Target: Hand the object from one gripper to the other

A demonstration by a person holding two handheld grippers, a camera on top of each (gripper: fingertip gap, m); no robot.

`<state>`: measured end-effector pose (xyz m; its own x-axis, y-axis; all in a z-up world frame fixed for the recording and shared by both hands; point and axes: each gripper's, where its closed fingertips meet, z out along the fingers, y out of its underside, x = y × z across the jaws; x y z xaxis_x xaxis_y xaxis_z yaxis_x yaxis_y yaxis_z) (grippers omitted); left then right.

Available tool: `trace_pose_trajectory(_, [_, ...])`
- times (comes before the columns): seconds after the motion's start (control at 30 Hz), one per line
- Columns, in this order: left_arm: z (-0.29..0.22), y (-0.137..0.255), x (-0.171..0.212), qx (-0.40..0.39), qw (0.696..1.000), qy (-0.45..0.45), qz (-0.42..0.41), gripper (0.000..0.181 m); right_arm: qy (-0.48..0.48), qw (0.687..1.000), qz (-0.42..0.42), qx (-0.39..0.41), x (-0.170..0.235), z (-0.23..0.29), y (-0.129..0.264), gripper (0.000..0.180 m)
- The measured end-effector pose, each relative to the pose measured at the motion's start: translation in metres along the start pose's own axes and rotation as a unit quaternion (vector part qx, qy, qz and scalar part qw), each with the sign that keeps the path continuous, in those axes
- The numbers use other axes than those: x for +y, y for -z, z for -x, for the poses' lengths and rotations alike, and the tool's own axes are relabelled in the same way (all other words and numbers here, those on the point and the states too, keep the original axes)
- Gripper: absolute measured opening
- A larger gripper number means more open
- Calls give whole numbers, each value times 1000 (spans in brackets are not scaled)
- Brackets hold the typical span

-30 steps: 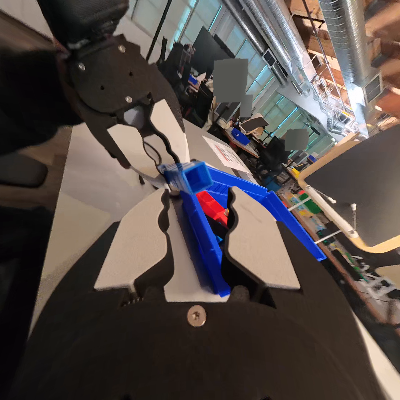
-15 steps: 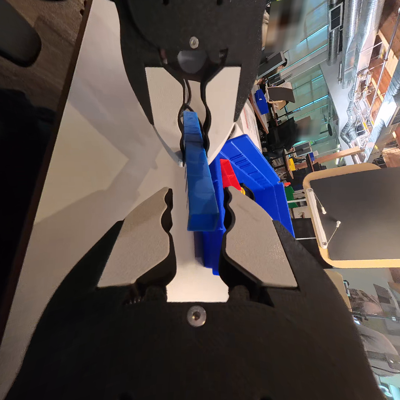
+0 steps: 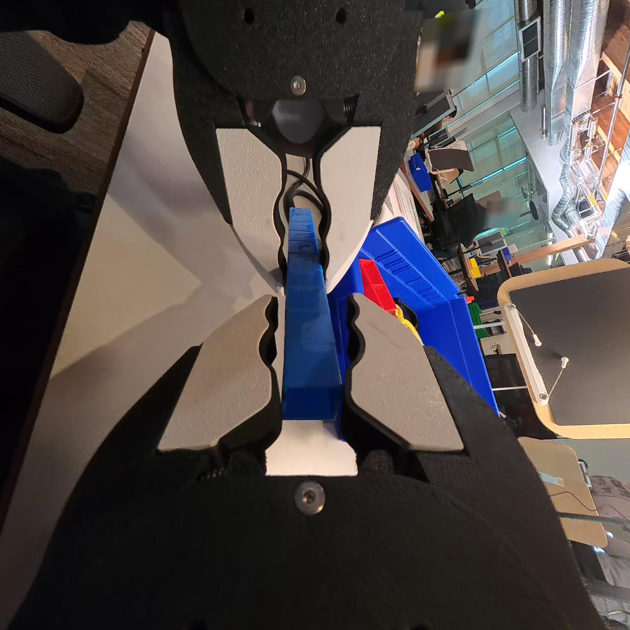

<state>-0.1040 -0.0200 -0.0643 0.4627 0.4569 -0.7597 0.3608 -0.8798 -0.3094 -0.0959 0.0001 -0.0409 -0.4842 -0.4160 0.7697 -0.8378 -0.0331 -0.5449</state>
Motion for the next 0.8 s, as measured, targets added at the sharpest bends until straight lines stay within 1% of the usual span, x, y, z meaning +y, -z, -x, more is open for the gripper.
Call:
trace_pose_trajectory(0.57, [-2, -3, -4, 8, 1000, 6, -20, 23, -22, 1000, -8, -14, 6, 4, -4, 43])
trace_pose_trajectory(0.8, [-4, -5, -5, 11, 1000, 7, -15, 23, -25, 1000, -8, -14, 7, 4, -5, 43])
